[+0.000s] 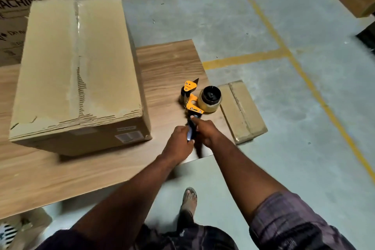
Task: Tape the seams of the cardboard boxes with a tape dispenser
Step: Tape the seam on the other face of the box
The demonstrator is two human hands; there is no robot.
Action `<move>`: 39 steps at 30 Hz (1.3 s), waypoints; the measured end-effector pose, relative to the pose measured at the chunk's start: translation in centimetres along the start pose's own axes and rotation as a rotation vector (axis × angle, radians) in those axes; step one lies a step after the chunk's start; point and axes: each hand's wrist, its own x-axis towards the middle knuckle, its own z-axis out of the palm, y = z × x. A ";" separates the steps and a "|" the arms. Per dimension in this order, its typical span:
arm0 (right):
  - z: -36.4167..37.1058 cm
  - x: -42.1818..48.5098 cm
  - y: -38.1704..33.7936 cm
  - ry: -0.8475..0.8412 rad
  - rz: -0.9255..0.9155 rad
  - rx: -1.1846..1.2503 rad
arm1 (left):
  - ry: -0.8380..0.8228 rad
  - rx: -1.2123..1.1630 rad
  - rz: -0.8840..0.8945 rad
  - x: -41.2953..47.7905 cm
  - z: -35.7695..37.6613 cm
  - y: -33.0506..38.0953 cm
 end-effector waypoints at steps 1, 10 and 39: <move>-0.2 0.3 -0.1 -0.023 0.010 0.037 | 0.011 -0.011 0.002 0.2 0.6 0.1; -3.0 1.0 -0.8 -0.210 0.168 -0.059 | -0.329 -0.380 -0.116 -0.3 1.8 0.6; -5.5 -11.4 -9.7 -0.202 -0.836 -0.201 | 0.080 -1.787 -0.008 -4.5 -13.9 9.2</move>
